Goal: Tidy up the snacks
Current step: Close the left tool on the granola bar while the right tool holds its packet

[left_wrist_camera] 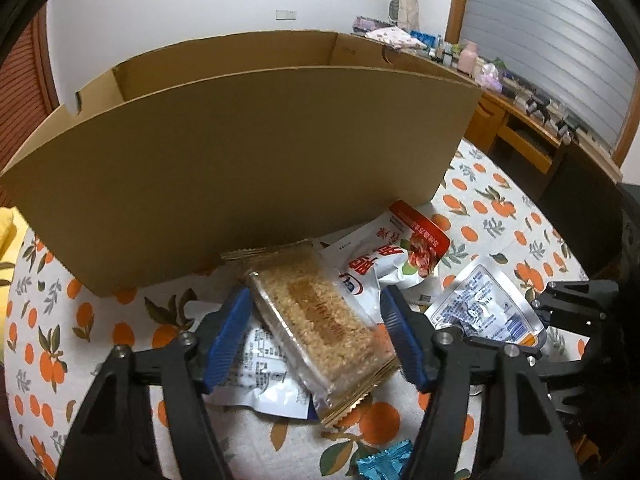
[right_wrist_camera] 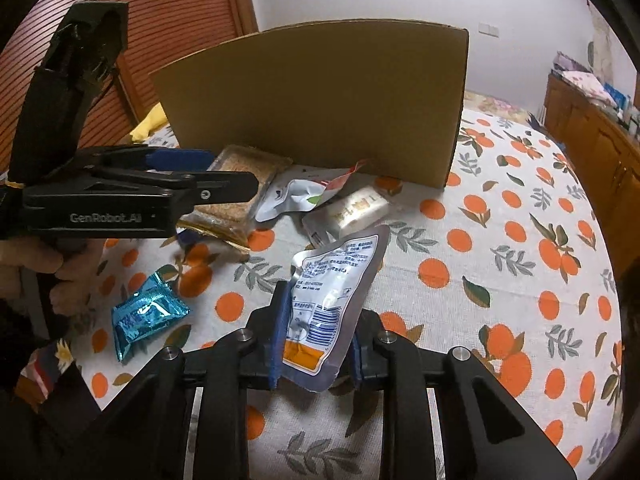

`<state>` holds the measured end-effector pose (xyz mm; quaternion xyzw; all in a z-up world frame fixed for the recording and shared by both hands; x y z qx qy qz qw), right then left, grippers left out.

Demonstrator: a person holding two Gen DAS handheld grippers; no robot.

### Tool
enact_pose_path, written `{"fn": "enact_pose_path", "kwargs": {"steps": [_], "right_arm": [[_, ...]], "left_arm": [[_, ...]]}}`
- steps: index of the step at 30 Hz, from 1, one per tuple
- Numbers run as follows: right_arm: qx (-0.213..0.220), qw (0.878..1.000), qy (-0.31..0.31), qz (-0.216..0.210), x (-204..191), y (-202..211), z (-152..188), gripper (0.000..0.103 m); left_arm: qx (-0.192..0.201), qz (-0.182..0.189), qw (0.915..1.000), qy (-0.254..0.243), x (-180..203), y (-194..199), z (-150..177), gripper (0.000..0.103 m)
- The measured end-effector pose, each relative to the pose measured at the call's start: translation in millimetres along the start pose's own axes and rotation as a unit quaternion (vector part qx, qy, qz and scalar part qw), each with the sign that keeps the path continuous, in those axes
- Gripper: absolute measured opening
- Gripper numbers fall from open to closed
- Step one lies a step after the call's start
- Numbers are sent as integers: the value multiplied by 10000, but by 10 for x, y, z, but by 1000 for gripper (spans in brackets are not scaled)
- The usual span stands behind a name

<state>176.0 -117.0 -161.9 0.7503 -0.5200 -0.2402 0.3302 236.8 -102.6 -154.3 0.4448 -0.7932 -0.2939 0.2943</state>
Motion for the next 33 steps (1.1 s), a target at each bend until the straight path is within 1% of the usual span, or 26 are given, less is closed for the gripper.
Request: {"fn": "enact_pose_path", "kwargs": {"steps": [2, 4, 7, 14, 18, 19, 21, 24, 27, 33], "right_arm": [[-3, 9999, -50, -88, 9, -9, -3, 24], [-22, 9999, -94, -113, 28, -21, -6, 24], [-10, 9999, -70, -75, 35, -23, -7, 24], [17, 10000, -47, -5, 22, -29, 8, 24], [23, 10000, -48, -3, -4, -11, 18, 24], [24, 10000, -53, -5, -6, -15, 18, 24], [23, 10000, -47, -3, -3, -13, 18, 24], [22, 10000, -52, -7, -2, -13, 19, 24], [25, 10000, -56, -11, -9, -14, 21, 24], [16, 10000, -61, -21, -3, -10, 24, 24]], "left_arm": [[-76, -92, 9999, -51, -3, -38, 2, 66], [-185, -104, 9998, -15, -16, -90, 14, 66], [-293, -118, 9995, 4, -29, -156, 38, 66], [-405, -117, 9991, -30, -48, -225, 56, 69], [-406, -95, 9991, -53, -27, -260, 40, 69], [-395, -74, 9992, -61, -27, -261, 40, 68], [-371, -31, 9993, -44, -21, -270, 33, 59], [-342, -50, 9993, -131, -13, -224, 57, 50], [-298, -20, 9995, -106, -12, -144, 86, 46], [-33, 227, 9997, -27, 31, 107, 115, 46]]}}
Point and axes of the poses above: each gripper's, at about its wrist camera, not at the fingertips, and y roughly against the way its jaws point, x to its right, z to its underside, the point moved 9 cm from there along -y, roughly the way its jaws point, and after that the axes turned 10 degrees about z, right-handed, at the moved point
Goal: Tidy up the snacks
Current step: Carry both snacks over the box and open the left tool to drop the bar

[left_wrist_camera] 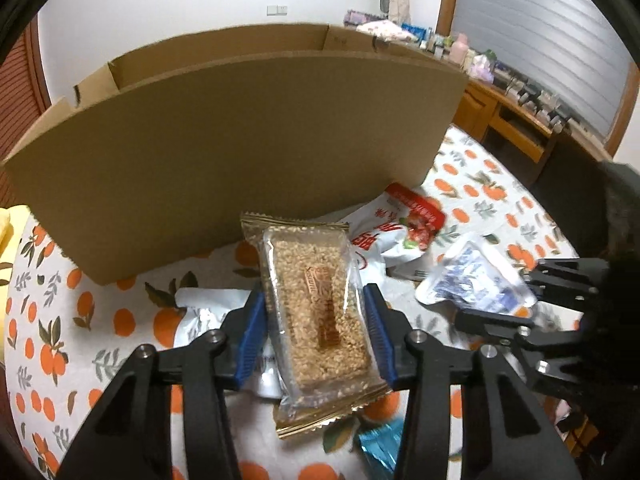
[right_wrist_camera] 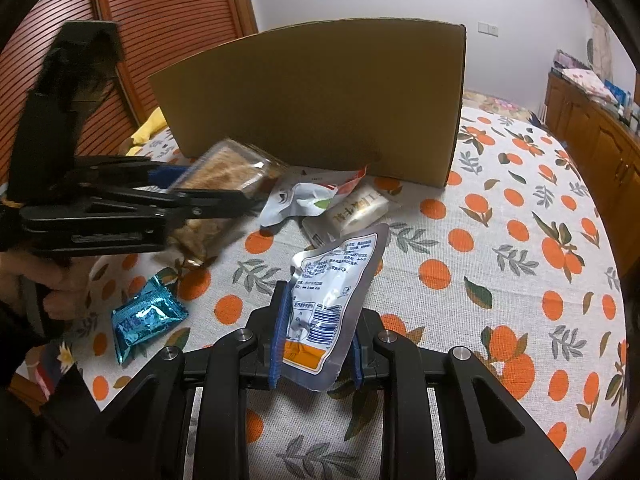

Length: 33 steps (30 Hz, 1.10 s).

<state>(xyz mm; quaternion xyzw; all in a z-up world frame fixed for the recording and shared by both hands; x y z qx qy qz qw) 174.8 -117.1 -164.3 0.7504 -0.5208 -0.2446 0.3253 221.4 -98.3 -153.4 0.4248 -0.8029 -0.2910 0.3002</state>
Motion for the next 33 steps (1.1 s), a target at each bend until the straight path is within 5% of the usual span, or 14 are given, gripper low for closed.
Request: {"fn": "enact_pose_path", "kwargs": {"steps": [33], "right_arm": [[61, 10000, -6, 17, 27, 51, -5, 22]], "left_arm": [[721, 106, 9972, 161, -77, 775, 136, 47]]}}
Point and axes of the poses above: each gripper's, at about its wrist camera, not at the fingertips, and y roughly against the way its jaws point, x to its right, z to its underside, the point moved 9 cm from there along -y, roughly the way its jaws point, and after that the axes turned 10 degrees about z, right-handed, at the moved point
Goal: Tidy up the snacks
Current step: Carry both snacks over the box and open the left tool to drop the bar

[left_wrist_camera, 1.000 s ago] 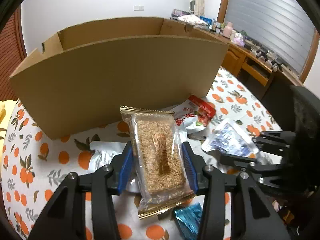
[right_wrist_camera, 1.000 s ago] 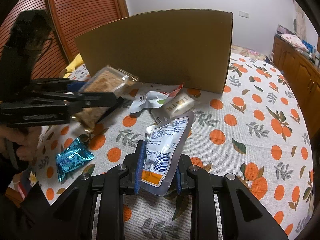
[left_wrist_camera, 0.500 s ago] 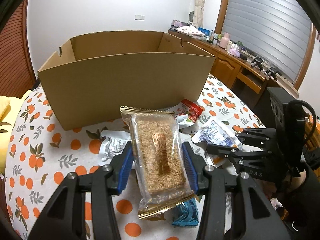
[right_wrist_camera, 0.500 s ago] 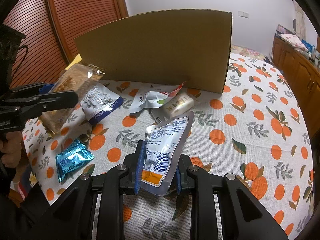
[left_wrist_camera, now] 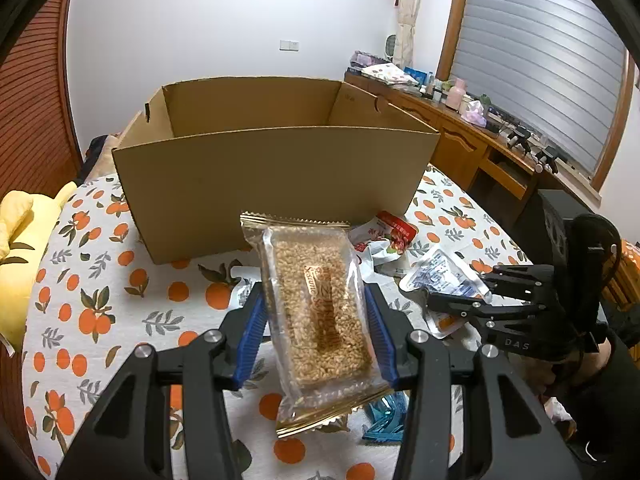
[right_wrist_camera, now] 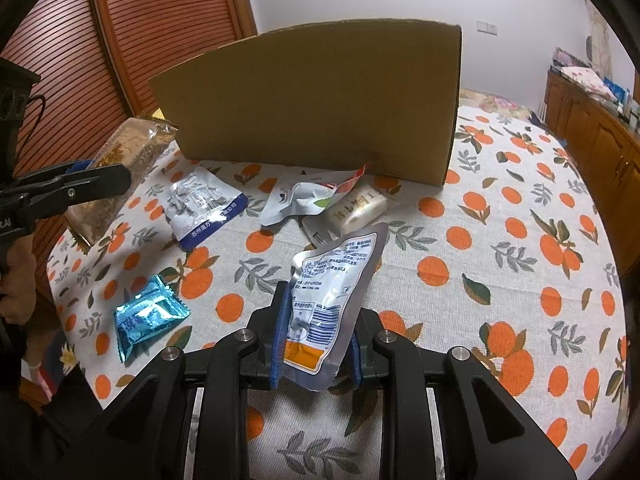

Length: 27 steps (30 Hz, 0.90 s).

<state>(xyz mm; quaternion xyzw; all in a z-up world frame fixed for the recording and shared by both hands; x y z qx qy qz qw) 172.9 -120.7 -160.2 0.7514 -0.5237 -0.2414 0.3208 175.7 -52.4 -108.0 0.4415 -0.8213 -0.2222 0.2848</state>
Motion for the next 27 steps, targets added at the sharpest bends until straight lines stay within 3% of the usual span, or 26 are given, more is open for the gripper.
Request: {"fn": "enact_pose_path", "kwargs": {"steps": [9, 27], "right_arm": [[184, 9998, 6, 22, 11, 199, -29, 22], [867, 9961, 171, 52, -2, 703, -624, 22]], "left_arm": [[64, 1, 10000, 1, -16, 37, -30, 47], [360, -136, 9992, -126, -128, 191, -413, 47]]}}
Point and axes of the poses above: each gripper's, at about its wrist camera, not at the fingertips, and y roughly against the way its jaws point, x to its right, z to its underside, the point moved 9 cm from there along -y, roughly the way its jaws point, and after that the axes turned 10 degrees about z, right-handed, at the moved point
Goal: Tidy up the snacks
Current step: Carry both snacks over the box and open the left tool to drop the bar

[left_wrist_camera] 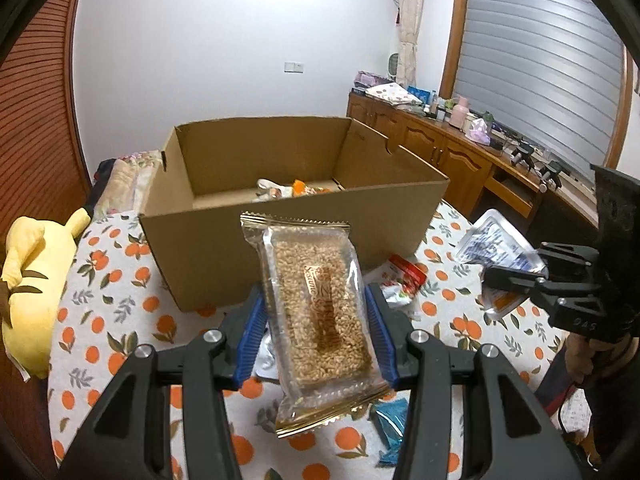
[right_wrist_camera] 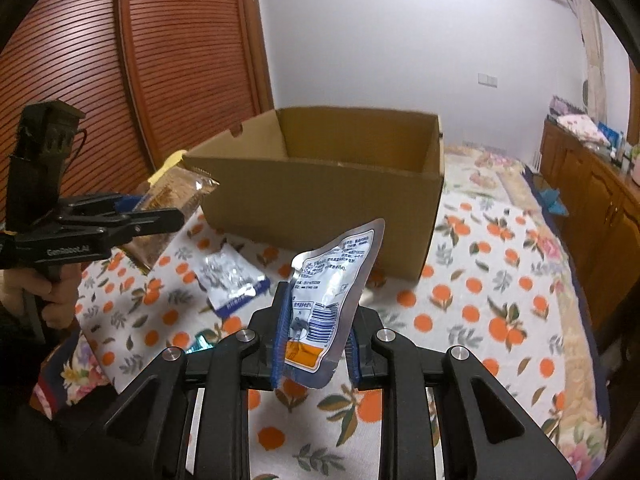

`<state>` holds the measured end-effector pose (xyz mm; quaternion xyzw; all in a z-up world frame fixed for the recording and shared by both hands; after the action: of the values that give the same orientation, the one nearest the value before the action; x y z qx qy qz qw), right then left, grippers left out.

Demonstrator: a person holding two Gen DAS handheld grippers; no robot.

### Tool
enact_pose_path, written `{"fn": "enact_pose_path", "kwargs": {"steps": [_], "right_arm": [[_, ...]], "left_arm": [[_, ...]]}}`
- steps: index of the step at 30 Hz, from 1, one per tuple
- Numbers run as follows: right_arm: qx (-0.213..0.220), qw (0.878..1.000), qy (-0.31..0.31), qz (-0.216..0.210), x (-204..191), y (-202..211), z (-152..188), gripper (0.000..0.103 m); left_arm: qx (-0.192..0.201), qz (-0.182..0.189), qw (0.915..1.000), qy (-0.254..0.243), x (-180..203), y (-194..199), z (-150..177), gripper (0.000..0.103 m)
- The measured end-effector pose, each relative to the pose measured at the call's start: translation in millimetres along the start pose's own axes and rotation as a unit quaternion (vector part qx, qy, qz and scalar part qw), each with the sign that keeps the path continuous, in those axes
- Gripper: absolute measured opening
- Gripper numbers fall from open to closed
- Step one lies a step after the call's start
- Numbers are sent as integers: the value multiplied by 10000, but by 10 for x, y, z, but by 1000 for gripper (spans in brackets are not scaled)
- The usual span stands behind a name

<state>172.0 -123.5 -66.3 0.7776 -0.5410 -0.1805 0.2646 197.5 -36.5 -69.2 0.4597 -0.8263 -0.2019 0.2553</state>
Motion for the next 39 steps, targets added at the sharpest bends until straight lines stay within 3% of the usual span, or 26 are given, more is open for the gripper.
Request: {"fn": "enact_pose_path", "kwargs": {"steps": [22, 39], "right_arm": [[399, 9988, 286, 13, -153, -51, -741, 22], [411, 9986, 303, -115, -281, -317, -1170, 22]], "left_arm": [[212, -209, 9995, -42, -339, -42, -644, 48], [29, -348, 9993, 95, -574, -362, -920, 48]]}}
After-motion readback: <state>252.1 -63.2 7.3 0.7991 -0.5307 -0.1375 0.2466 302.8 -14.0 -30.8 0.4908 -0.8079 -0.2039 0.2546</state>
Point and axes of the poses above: each gripper's, at about its wrist camera, not at the fingertips, and y roughly against the way its jaws point, x to its right, z to its underside, the point moved 9 cm from there along -y, roughly the way its jaws point, and after that the axes turned 10 degrees about z, right-handed, at the moved point
